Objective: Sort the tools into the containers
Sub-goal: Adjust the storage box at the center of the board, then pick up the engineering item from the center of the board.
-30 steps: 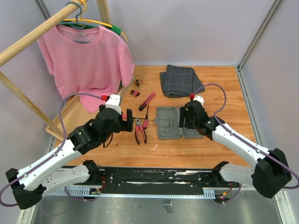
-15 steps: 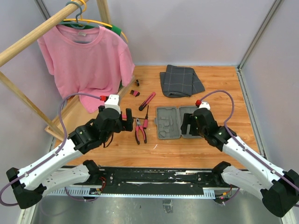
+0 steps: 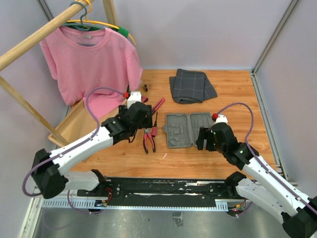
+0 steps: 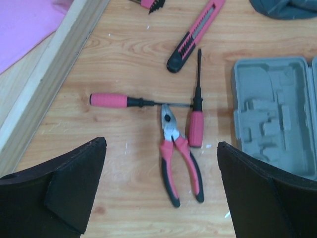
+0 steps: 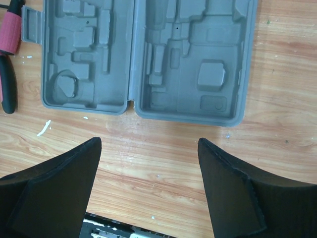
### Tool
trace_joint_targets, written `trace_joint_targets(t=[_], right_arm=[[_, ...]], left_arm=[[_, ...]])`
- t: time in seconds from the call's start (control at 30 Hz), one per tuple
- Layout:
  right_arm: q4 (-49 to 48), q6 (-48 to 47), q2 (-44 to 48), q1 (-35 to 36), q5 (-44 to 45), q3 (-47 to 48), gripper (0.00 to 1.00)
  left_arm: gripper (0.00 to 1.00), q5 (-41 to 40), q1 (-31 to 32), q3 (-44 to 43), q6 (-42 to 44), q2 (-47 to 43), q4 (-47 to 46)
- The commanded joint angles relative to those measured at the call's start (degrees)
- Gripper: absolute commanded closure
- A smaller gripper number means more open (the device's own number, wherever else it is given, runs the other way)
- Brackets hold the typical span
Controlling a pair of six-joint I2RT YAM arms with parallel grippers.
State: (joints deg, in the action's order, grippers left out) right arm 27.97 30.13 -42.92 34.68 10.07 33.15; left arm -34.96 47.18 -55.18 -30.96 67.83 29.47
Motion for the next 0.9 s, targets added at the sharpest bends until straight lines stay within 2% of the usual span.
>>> trace_joint_targets(t=[0.0, 0.3, 0.53, 0.67, 0.87], right_arm=[[1.02, -4.12, 2.46, -0.57, 1.60, -1.95, 0.21], [-3.16, -8.67, 3.00, -0.60, 0.07, -5.06, 0.20], [-5.60, -10.21, 3.34, -1.40, 0.52, -5.53, 0.21], [-6.94, -10.29, 3.80, -4.00, -1.43, -6.45, 0.21], [-8.68, -10.81, 3.18, -6.82, -6.09, -7.28, 0.22]], left_arm=[[0.04, 1.30, -4.38, -6.72, -1.09, 8.78, -7.18], [0.14, 6.02, -13.10, -23.63, -0.13, 31.53, -12.72], [0.25, 5.13, -17.47, -42.24, 0.18, 48.48, -9.85], [0.29, 4.84, -19.64, -49.16, -0.28, 54.94, -8.55], [0.35, 5.25, -22.85, -53.16, -1.07, 60.44, -9.08]])
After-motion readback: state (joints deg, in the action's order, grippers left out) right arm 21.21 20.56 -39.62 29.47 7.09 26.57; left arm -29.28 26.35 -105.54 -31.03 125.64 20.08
